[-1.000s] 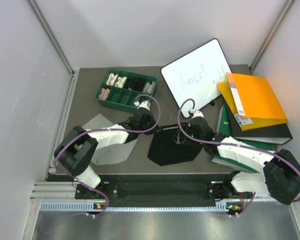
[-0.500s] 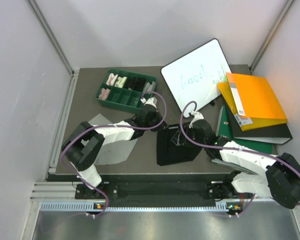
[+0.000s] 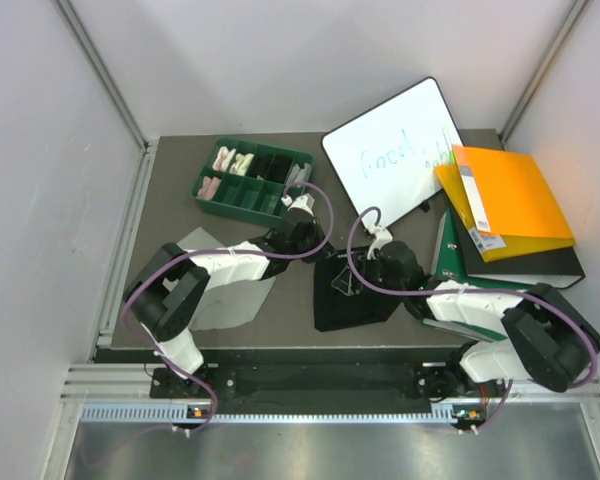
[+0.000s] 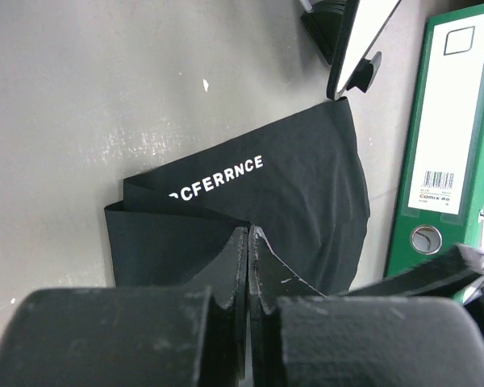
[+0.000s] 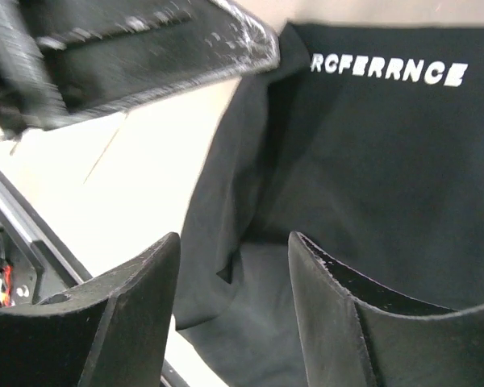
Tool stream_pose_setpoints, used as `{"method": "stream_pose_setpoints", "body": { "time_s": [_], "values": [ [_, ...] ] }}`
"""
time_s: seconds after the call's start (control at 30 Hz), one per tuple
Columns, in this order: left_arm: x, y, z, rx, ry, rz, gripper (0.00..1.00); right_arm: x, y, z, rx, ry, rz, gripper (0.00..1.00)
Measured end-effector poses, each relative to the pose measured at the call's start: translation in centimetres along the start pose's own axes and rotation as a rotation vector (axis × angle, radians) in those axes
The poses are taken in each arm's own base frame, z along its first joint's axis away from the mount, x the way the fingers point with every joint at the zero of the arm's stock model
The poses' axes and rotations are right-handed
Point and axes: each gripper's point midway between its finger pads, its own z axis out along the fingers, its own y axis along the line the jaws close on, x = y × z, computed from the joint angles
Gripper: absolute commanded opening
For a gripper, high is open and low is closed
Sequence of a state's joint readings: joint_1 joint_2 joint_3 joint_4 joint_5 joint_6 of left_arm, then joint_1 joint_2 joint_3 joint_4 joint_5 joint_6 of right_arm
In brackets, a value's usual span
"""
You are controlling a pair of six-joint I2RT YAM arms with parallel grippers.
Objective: Roll the underwear
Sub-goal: Fold the underwear at the center of the board.
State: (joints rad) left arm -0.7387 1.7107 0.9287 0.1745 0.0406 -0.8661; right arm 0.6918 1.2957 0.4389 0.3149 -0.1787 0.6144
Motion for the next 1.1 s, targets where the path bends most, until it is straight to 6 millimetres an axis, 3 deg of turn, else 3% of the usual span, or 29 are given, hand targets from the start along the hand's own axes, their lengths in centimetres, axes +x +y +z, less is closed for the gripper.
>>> {"method": "stream_pose_setpoints", "body": {
  "time_s": [0.17,0.57,0.73,0.93,1.1],
  "values": [
    [0.0,0.0,0.0,-0.001,0.000,0.000,0.00,1.4,-0.5,1.0,-0.007,0.049,0.007,0.52],
    [0.0,0.0,0.0,-0.001,0.001,0.000,0.00,1.9,-0.1,2.0,-0.054,0.069,0.006,0.47],
    [0.0,0.0,0.0,-0.001,0.001,0.000,0.00,2.6,-0.2,2.4,-0.060,0.100,0.011,0.30],
    [0.0,0.0,0.0,-0.001,0.001,0.000,0.00,1.7,0.7,2.7,-0.089,0.085,0.002,0.11],
    [0.0,0.1,0.0,-0.003,-0.001,0.000,0.00,1.2,1.1,2.8,-0.102,0.077,-0.001,0.13]
  ]
}}
